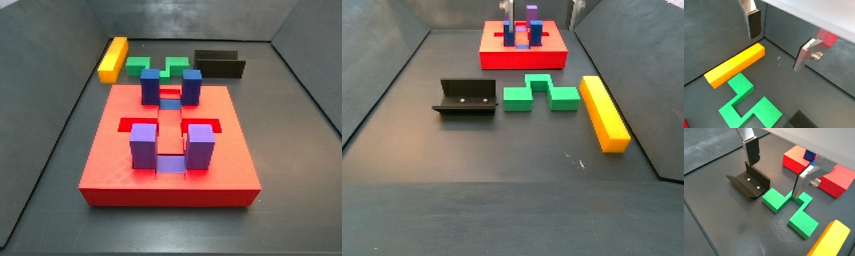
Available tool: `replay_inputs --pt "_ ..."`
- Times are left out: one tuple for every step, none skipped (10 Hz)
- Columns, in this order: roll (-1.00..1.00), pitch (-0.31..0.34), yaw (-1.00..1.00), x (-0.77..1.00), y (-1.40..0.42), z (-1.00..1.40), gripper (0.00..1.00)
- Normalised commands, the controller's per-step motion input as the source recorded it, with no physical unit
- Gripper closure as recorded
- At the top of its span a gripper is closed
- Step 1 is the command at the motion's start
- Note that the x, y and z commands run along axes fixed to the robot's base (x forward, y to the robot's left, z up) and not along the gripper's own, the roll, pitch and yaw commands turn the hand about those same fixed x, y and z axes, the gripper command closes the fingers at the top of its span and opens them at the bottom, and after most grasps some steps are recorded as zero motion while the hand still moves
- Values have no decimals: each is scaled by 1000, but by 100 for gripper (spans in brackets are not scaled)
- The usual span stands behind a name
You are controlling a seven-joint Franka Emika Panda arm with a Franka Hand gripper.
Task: Pick up the yellow object. Move up. Move to above the board. Insert the yellow object.
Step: Pick up the yellow object.
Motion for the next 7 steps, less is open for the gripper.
replay_inputs --pt "-24 -59 -86 0 0 -283 0" --pt "-33 -96 -269 -440 0 -334 0" --pt "-101 -100 -371 -686 0 -374 0" --pt "-100 -99 -423 -837 0 -454 0" --pt "-106 -107 -420 -837 0 -460 0" --pt "-117 -139 -406 -800 0 -426 0" --pt "-103 -169 -283 -483 0 -429 0"
